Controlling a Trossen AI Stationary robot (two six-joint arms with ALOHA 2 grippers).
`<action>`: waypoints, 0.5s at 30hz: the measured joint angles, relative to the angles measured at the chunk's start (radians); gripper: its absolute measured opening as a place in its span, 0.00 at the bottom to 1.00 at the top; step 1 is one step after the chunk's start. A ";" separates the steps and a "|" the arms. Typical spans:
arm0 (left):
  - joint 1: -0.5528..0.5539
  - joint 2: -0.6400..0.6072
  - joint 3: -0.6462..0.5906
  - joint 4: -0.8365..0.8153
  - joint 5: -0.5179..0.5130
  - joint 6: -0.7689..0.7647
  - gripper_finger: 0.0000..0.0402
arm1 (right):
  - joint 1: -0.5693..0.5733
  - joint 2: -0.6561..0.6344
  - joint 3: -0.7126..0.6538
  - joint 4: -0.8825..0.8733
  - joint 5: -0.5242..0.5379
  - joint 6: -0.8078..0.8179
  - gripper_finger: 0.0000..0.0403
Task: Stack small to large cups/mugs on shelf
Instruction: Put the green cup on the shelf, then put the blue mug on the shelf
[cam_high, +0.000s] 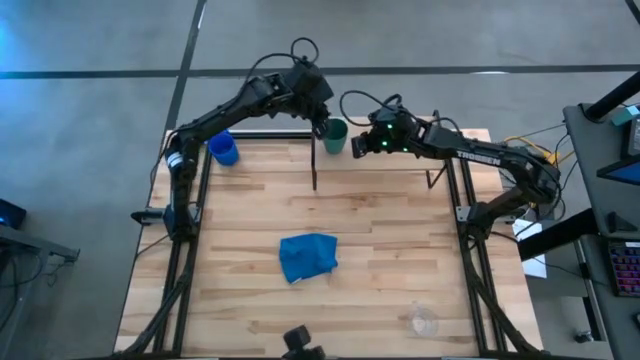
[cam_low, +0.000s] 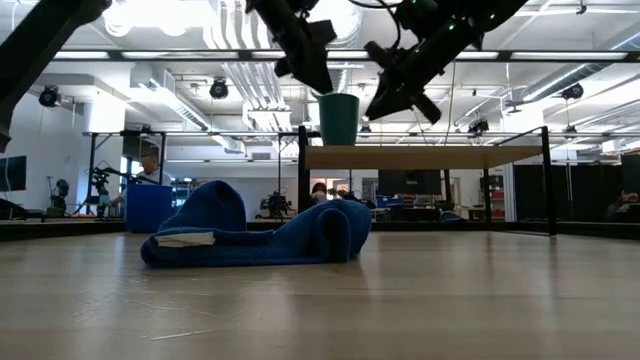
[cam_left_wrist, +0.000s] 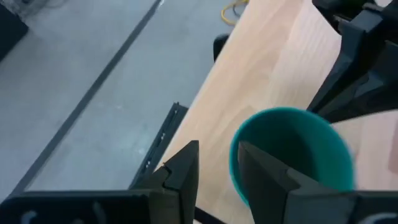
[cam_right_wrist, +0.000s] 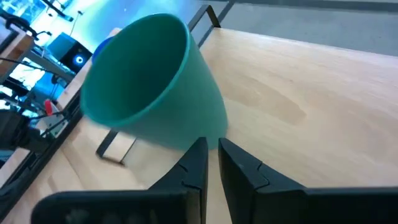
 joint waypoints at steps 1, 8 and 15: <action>0.000 -0.018 0.000 -0.022 0.000 -0.005 0.25 | 0.000 -0.020 0.000 -0.025 -0.001 -0.003 0.08; -0.020 -0.169 -0.005 -0.241 0.000 -0.016 0.25 | 0.034 -0.210 0.000 -0.276 -0.063 -0.005 0.08; -0.013 -0.265 -0.061 -0.530 -0.055 -0.251 0.25 | 0.127 -0.390 0.000 -0.427 -0.067 0.024 0.08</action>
